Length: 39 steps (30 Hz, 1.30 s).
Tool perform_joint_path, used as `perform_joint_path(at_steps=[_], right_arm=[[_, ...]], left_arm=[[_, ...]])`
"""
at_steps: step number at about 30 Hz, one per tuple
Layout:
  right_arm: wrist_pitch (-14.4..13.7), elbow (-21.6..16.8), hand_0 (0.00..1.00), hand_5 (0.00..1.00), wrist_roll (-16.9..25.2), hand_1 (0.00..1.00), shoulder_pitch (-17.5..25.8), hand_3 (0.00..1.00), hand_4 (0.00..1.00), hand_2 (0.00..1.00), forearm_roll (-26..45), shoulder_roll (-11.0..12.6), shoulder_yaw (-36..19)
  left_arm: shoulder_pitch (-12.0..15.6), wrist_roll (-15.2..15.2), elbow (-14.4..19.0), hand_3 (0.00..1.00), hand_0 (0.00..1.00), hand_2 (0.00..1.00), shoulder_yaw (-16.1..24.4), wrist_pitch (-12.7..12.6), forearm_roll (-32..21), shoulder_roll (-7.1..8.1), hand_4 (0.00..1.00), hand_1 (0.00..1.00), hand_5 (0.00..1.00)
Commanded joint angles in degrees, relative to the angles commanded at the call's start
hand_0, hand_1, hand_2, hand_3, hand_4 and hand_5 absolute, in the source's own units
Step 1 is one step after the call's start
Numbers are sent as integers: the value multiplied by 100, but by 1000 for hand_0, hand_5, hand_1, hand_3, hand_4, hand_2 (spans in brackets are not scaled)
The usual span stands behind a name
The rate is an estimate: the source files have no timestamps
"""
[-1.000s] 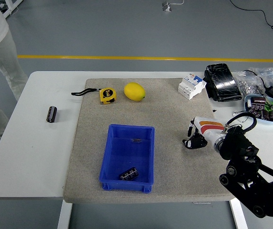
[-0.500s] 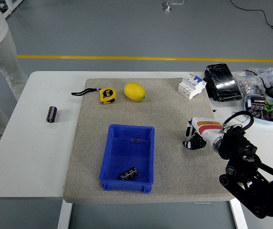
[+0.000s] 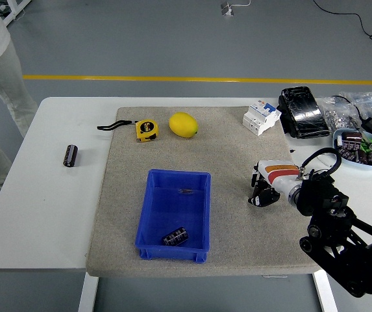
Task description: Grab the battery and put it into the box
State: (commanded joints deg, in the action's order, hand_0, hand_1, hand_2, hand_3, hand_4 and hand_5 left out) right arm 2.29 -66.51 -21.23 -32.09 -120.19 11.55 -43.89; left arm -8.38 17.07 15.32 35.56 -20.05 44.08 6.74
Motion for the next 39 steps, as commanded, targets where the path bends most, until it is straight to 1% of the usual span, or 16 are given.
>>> perform_joint_path(at_steps=[14,15,32,33,38,39], right_arm=[[170,-65,435,212,12,444,40,478,903,520,-89,93,-64],[178,-68,432,233,12,444,46,479,921,522,-89,99,-64],[196,-20,419,244,7,440,74,479,927,521,-79,120,-79],[196,-17,393,243,7,430,75,476,921,506,-79,120,-81],[180,-19,393,243,-9,430,80,476,921,506,-56,125,-85],[179,-22,326,235,-12,409,80,465,898,470,-52,125,-85]], left_arm=[[-14,-1,-1,648,596,550,-14,0,-7,5,641,527,739],[-16,0,-1,648,596,549,-13,1,-3,4,641,527,737],[-21,-3,4,648,595,548,-29,10,-11,8,642,525,737],[-22,-1,5,647,593,547,-29,12,-5,9,642,524,737],[-24,3,6,647,593,547,-24,15,6,9,642,524,737],[-24,6,6,648,598,548,-21,17,13,9,642,523,738]])
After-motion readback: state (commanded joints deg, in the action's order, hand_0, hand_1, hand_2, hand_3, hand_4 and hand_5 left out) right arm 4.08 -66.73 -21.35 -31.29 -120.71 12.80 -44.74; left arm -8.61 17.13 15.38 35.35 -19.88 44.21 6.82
